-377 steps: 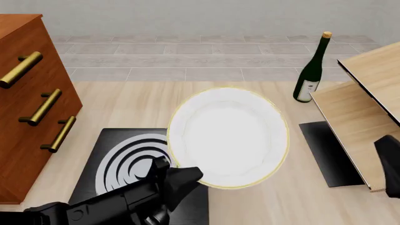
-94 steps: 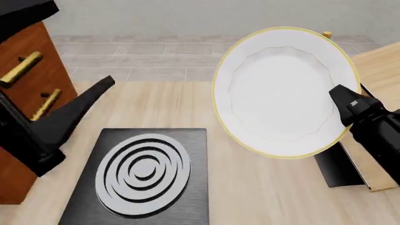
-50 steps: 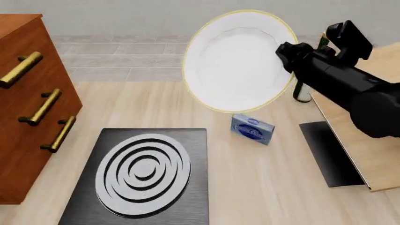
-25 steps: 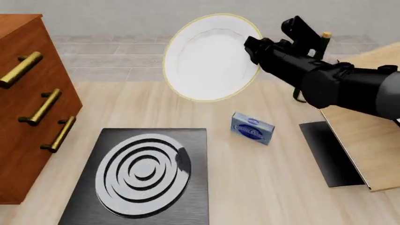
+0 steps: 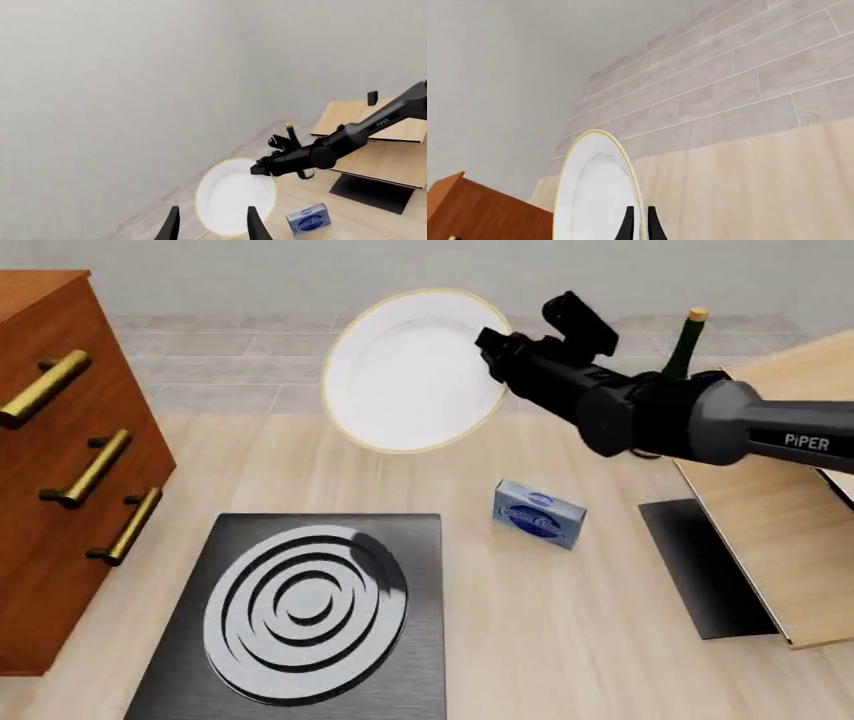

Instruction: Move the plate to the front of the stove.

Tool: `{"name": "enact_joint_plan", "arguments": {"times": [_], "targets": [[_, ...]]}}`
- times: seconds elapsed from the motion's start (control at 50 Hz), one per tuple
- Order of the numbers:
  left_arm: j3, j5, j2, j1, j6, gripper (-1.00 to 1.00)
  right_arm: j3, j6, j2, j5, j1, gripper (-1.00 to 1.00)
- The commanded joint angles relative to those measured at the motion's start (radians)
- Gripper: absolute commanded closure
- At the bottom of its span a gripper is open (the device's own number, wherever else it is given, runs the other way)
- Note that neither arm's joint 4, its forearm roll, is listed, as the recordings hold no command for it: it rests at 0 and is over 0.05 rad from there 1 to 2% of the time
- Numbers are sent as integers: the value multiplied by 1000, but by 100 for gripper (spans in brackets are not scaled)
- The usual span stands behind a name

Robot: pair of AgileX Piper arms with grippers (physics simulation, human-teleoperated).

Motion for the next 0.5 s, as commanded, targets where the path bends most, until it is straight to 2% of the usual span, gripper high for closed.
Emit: {"name": "enact_joint_plan", "arguments": {"times": [0.02, 0.5], "targets": [[2, 8, -1, 9, 2, -100, -53, 58, 76, -32, 16, 100], [11, 19, -12, 39, 5, -100, -200, 95, 230, -15, 51, 100]]}}
